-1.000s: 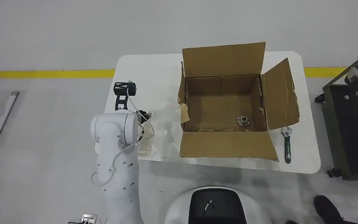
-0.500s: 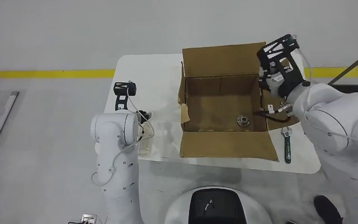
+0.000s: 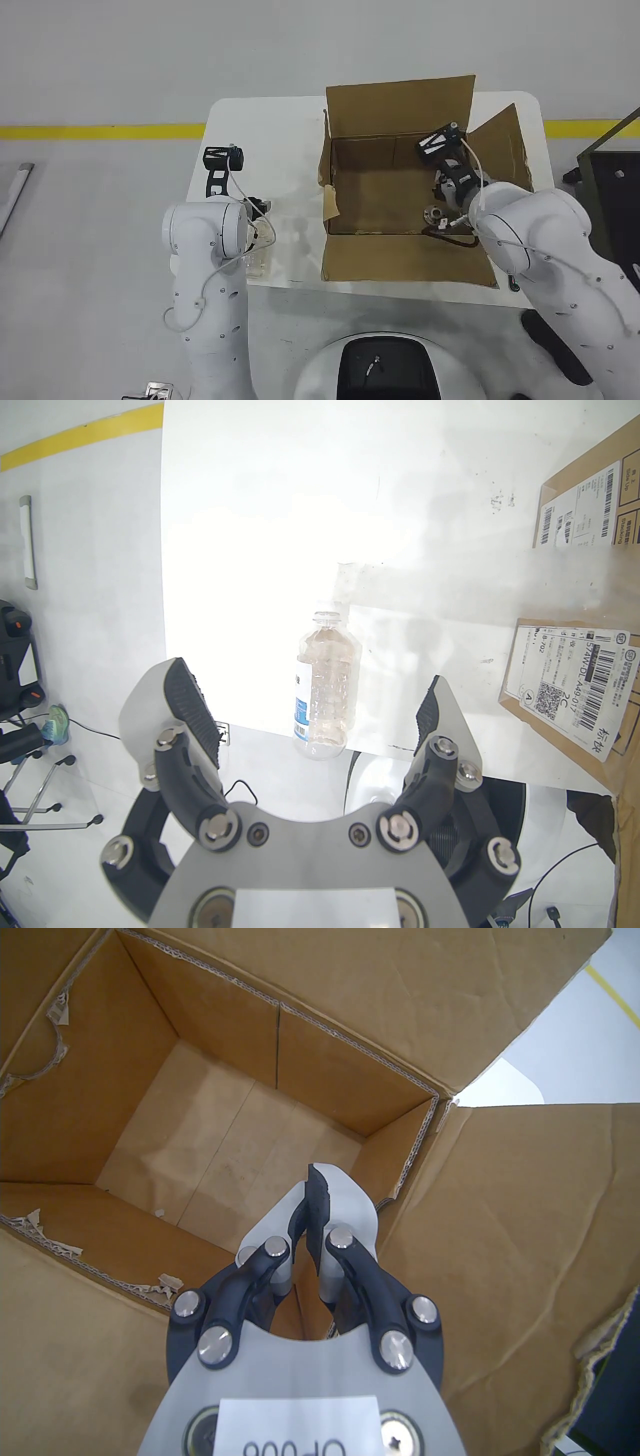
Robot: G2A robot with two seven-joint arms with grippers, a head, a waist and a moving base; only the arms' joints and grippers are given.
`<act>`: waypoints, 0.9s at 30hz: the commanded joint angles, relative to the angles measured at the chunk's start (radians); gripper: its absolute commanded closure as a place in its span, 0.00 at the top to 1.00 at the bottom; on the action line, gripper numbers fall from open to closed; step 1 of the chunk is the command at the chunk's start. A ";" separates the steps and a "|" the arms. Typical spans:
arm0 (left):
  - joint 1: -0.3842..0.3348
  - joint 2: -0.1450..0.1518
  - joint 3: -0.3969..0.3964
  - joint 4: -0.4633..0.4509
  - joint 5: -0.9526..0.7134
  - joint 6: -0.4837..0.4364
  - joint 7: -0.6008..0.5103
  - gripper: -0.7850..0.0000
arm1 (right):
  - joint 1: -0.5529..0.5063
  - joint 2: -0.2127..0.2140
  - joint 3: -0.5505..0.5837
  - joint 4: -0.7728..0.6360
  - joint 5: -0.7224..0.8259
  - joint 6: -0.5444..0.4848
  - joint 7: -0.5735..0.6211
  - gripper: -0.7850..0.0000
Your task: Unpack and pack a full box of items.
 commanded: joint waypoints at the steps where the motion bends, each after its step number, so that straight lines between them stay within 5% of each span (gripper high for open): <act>1: 0.000 0.000 0.000 0.000 0.000 0.000 0.000 1.00 | 0.000 0.000 0.000 0.000 0.000 0.000 0.000 0.00; 8: 0.000 0.000 0.000 0.000 0.000 0.000 0.000 1.00 | -0.011 -0.002 -0.027 0.026 0.007 -0.052 -0.019 0.00; 14: 0.000 0.000 0.000 0.000 0.000 0.000 0.000 1.00 | 0.099 -0.037 -0.183 0.192 0.046 -0.062 0.084 0.00; 22: 0.000 0.000 0.000 0.000 0.000 0.000 0.000 1.00 | 0.318 -0.121 -0.418 0.487 -0.045 0.039 0.282 0.00; 27: 0.000 0.000 0.000 0.000 0.000 0.000 0.000 1.00 | 0.368 -0.157 -0.479 0.598 -0.083 0.116 0.282 0.00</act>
